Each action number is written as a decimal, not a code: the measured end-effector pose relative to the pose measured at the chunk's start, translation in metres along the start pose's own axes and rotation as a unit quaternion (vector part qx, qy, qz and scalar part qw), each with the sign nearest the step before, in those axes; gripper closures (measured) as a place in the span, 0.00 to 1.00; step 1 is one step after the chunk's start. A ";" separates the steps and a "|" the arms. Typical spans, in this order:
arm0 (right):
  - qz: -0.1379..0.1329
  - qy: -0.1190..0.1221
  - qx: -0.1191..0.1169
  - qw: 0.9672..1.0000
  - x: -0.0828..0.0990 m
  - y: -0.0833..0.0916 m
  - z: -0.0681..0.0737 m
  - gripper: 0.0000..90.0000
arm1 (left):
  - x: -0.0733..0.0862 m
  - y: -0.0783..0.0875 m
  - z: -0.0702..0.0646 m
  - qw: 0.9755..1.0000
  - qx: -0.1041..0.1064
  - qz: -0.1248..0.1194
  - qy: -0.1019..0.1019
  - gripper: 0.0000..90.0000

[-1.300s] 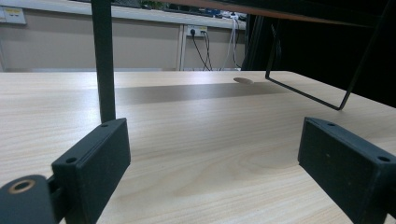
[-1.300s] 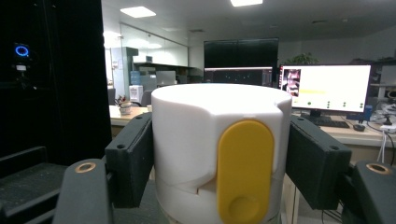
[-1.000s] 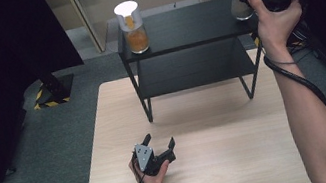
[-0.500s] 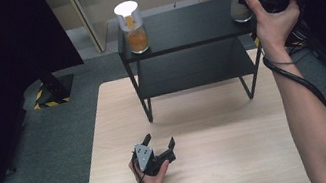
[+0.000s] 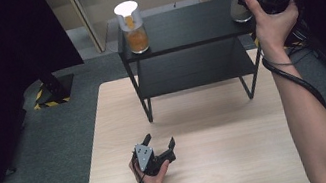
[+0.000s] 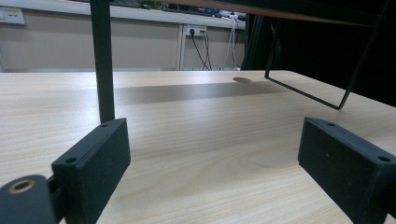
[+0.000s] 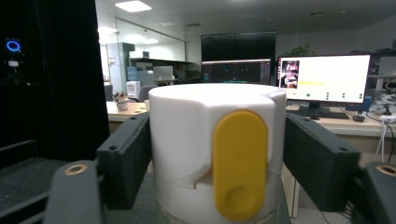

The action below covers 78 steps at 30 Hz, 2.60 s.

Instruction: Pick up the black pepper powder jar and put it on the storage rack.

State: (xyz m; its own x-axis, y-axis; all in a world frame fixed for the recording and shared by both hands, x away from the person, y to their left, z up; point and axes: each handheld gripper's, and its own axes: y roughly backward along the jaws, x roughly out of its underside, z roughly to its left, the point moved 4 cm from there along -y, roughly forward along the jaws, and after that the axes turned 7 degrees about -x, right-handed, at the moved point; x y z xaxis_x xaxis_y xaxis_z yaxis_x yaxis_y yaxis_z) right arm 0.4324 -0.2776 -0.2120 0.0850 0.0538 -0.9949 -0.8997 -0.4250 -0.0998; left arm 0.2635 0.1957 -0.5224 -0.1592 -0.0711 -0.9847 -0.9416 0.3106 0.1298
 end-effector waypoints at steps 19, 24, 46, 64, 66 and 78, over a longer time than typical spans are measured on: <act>0.014 -0.013 -0.012 1.000 -0.010 0.018 0.000 0.11 | 0.000 0.000 0.000 1.000 0.000 0.000 0.000 0.10; 0.017 -0.010 -0.013 1.000 -0.010 0.026 0.000 0.11 | 0.000 0.000 0.000 1.000 0.000 0.000 0.000 0.10; 0.007 0.000 -0.037 0.999 0.005 0.059 0.007 0.10 | 0.000 0.000 -0.001 1.000 -0.001 0.000 -0.001 0.10; 0.013 0.007 -0.048 0.999 0.031 0.092 0.012 0.10 | 0.000 0.000 -0.001 1.000 -0.002 0.000 -0.003 0.10; 0.015 0.009 -0.051 0.999 0.034 0.095 0.013 0.10 | 0.000 0.000 -0.001 1.000 -0.002 -0.001 -0.003 0.10; 0.029 0.014 -0.068 0.997 0.058 0.111 0.023 0.09 | 0.000 0.000 -0.001 1.000 -0.003 -0.002 -0.002 0.10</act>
State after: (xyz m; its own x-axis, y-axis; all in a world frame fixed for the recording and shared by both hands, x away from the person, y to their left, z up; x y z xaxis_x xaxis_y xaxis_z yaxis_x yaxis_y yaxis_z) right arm 0.3272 -0.3007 -0.2805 0.0473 0.0017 -0.9989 -0.8372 -0.5454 -0.0406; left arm 0.2629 0.1947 -0.5226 -0.1550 -0.0679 -0.9856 -0.9438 0.3050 0.1274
